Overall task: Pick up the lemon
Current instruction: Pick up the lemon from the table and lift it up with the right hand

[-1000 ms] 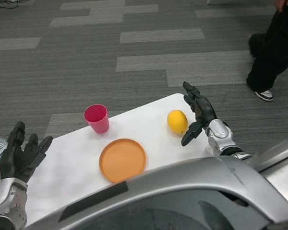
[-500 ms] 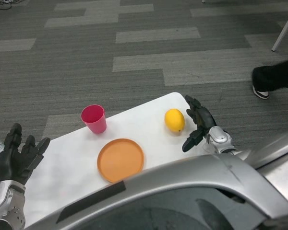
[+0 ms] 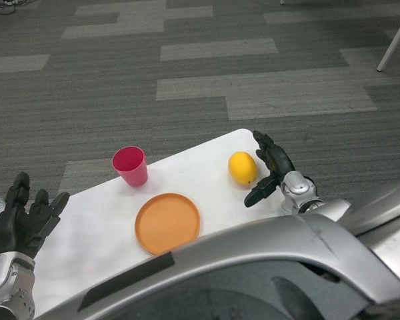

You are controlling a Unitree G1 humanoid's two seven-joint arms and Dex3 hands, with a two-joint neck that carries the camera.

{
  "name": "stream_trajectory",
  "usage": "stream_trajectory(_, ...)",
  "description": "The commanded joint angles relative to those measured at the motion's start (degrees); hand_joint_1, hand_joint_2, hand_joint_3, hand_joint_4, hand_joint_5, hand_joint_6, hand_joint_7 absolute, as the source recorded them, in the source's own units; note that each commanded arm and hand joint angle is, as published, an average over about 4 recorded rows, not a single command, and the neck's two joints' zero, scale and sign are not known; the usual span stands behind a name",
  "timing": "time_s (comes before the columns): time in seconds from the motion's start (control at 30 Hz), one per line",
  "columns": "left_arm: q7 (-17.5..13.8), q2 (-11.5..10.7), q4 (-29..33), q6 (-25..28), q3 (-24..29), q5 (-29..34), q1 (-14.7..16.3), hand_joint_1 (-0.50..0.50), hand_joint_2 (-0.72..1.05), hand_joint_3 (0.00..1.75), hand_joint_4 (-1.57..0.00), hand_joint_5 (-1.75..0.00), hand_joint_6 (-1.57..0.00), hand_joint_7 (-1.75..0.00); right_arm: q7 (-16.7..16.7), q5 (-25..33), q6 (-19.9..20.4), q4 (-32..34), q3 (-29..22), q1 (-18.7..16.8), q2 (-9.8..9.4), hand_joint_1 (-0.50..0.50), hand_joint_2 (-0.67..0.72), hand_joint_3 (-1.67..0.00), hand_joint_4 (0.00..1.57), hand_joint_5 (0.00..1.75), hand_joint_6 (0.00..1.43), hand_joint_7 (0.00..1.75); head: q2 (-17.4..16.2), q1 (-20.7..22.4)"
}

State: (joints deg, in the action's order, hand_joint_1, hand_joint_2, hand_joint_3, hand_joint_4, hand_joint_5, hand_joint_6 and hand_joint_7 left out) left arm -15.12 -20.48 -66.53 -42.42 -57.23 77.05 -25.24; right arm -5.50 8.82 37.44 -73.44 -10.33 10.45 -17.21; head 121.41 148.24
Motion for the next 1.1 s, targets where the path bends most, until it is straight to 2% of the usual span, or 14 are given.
stream_trajectory(0.03, 0.09, -0.17, 0.02, -0.03, 0.1, 0.03, -0.93, 0.5, 0.69, 0.09, 0.0, 0.0, 0.0, 0.0, 1.66, -3.28, -0.02, -0.61, 0.17, 2.18, 0.25, 0.2, 0.31, 0.0, 0.0, 0.58, 0.0, 0.0, 0.02, -0.03)
stream_trajectory(0.2, 0.09, -0.28, 0.46, -0.09, 0.28, -0.04, -0.93, 0.5, 0.69, 0.09, 0.0, 0.0, 0.0, 0.0, 2.56, -5.28, -0.16, -1.73, 2.33, 3.92, 0.47, 0.12, 0.14, -0.02, 0.0, 0.58, 0.0, 0.0, 0.02, -0.01)
stream_trajectory(0.43, 0.09, -0.44, 0.96, -0.12, 0.61, -0.06, -0.78, 0.5, 0.69, 0.09, 0.0, 0.0, 0.0, 0.0, 3.22, -5.48, -0.29, -3.11, 4.99, 5.33, 0.45, 0.08, 0.08, -0.06, 0.0, 0.63, 0.0, 0.0, -0.1, 0.22)
stream_trajectory(0.63, 0.02, -0.59, 1.77, -0.36, 1.09, -0.06, -0.54, 0.5, 0.69, 0.09, 0.0, 0.0, 0.0, 0.0, 4.51, -6.05, -0.35, -4.61, 5.6, 5.77, 0.25, 0.05, -0.08, -0.08, 0.0, 0.8, 0.0, 0.0, -0.22, 0.27)
stream_trajectory(0.83, 0.0, -0.7, 2.15, -0.64, 1.24, -0.06, -0.52, 0.5, 0.69, 0.09, 0.0, 0.0, 0.0, 0.0, 5.63, -6.27, -0.44, -6.1, 5.62, 5.81, -0.32, 0.04, -0.29, -0.2, 0.0, 0.97, 0.0, 0.0, -0.38, 0.09)
stream_trajectory(0.93, 0.0, -0.7, 2.28, -0.71, 1.24, -0.12, -0.52, 0.5, 0.69, 0.09, 0.0, 0.0, 0.0, 0.0, 5.72, -6.29, -0.4, -6.19, 5.51, 5.74, -0.41, 0.01, -0.32, -0.24, 0.0, 0.97, 0.0, 0.0, -0.48, -0.07)
stream_trajectory(1.1, 0.0, -0.7, 2.48, -0.75, 1.26, -0.14, -0.52, 0.5, 0.69, 0.09, 0.0, 0.0, 0.0, 0.0, 6.2, -6.98, -0.44, -6.89, 5.56, 5.72, -0.83, -0.07, -0.48, -0.4, 0.0, 1.09, 0.0, 0.0, -0.59, 0.04)
